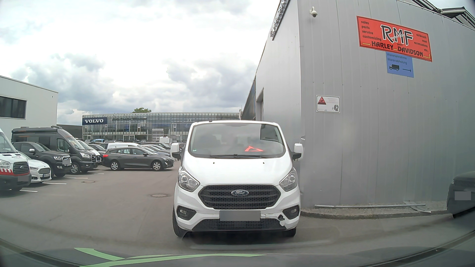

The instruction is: Follow the waypoints while adhering to traffic rules and regulations

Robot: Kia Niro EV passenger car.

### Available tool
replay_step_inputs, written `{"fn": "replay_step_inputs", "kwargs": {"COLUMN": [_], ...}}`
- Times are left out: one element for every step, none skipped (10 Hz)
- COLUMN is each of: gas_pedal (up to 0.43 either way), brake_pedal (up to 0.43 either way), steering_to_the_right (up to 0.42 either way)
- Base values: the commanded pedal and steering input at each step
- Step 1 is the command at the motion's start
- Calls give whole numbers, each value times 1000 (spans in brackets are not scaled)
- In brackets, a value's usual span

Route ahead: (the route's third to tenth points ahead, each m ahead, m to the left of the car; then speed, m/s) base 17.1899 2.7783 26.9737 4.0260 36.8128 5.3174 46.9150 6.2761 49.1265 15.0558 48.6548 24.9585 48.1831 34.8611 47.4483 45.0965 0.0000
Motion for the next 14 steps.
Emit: {"fn": "replay_step_inputs", "kwargs": {"gas_pedal": [0, 0, 0, 0, 0, 0, 0, 0, 0, 0, 0, 0, 0, 0], "brake_pedal": [470, 470, 463, 470, 470, 463, 470, 463, 463, 470, 470, 463, 470, 470], "steering_to_the_right": [-462, -462, -463, -462, -462, -463, -462, -462, -462, -462, -462, -462, -462, -462]}}
